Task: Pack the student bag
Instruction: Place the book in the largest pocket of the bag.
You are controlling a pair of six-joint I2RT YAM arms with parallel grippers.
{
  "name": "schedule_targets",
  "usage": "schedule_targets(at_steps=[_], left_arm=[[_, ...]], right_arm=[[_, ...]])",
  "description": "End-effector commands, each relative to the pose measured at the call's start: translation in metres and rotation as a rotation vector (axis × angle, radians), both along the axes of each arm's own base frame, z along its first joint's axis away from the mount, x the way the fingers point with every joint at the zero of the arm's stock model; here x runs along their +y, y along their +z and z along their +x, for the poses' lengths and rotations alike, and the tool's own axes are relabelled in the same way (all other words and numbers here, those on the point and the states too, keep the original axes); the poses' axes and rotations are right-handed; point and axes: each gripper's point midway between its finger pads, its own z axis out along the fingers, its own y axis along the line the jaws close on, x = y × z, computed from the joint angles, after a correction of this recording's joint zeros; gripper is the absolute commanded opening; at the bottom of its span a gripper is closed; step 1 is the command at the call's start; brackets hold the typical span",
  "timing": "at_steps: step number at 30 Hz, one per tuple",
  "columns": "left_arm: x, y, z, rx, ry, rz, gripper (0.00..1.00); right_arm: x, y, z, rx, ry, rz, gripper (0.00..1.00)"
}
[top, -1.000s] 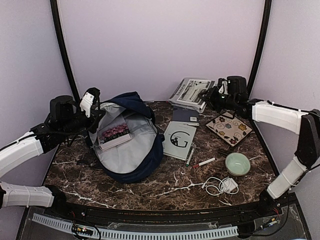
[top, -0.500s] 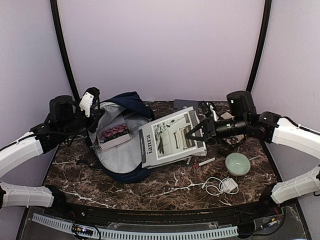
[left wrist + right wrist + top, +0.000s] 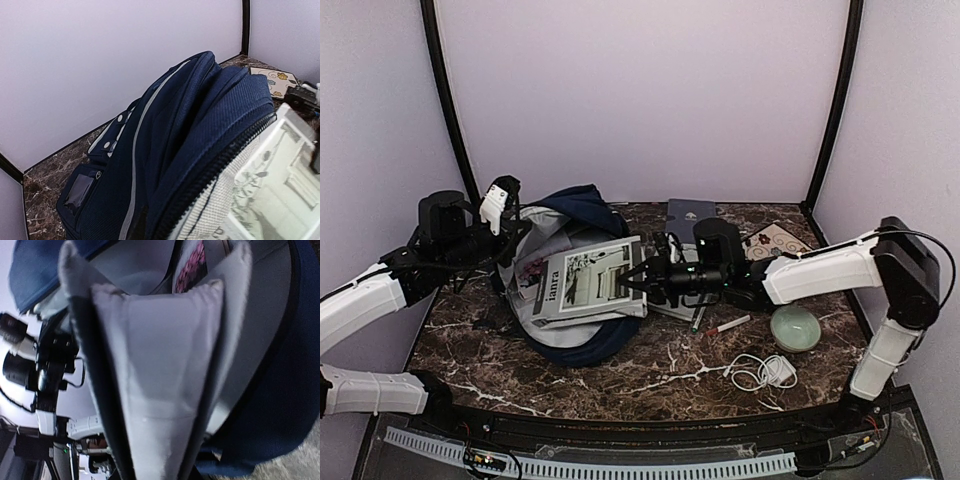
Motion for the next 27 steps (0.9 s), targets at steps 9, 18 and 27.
schedule_targets(at_steps=[9,18,27], left_arm=[[-0.026,0.062,-0.017,-0.123,-0.168,-0.164,0.00],[-0.023,0.057,-0.012,-0.110,-0.144,-0.152,0.00],[-0.021,0.054,-0.009,-0.109,-0.125,-0.134,0.00]], right_arm=[[0.080,0.036,0.117,0.009,-0.496,0.249,0.27],[0.103,-0.013,0.112,-0.021,-0.533,0.020,0.61],[0.044,-0.045,0.053,-0.174,-0.285,-0.439,1.00]])
